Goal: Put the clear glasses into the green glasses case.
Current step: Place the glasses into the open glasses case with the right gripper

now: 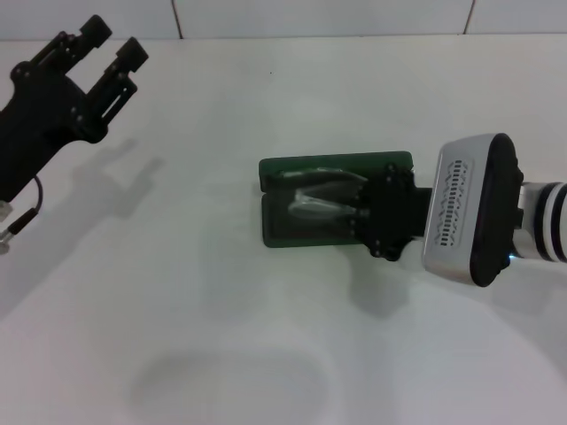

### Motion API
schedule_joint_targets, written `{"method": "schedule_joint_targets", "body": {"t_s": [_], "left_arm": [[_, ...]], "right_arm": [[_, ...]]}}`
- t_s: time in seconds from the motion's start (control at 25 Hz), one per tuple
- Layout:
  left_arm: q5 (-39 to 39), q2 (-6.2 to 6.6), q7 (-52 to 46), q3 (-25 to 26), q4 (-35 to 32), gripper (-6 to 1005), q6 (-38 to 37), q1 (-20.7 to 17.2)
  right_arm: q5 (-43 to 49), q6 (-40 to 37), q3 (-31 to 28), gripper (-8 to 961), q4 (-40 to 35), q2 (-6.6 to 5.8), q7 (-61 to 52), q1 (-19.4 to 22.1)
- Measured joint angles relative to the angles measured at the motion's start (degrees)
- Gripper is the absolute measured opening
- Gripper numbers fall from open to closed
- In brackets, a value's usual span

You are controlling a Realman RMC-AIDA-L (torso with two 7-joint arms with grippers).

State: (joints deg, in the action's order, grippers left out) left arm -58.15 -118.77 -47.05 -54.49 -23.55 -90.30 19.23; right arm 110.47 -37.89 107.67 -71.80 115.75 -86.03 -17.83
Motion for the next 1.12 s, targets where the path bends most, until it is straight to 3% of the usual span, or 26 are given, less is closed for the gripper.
{"method": "schedule_joint_targets", "body": {"t_s": [0.44, 1.12], "left_arm": [[-0.8, 0.03, -0.4, -0.1, 0.0, 595, 2.1, 1.0], [-0.8, -0.06, -0.5, -0.1, 0.0, 599, 2.1, 1.3]], "right_arm": [[4.3, 3.3, 0.7, 167, 2.8, 0.19, -2.6, -0.9], [4.9, 1.2, 1.1, 194, 2.1, 0.08, -2.6, -0.9]]}}
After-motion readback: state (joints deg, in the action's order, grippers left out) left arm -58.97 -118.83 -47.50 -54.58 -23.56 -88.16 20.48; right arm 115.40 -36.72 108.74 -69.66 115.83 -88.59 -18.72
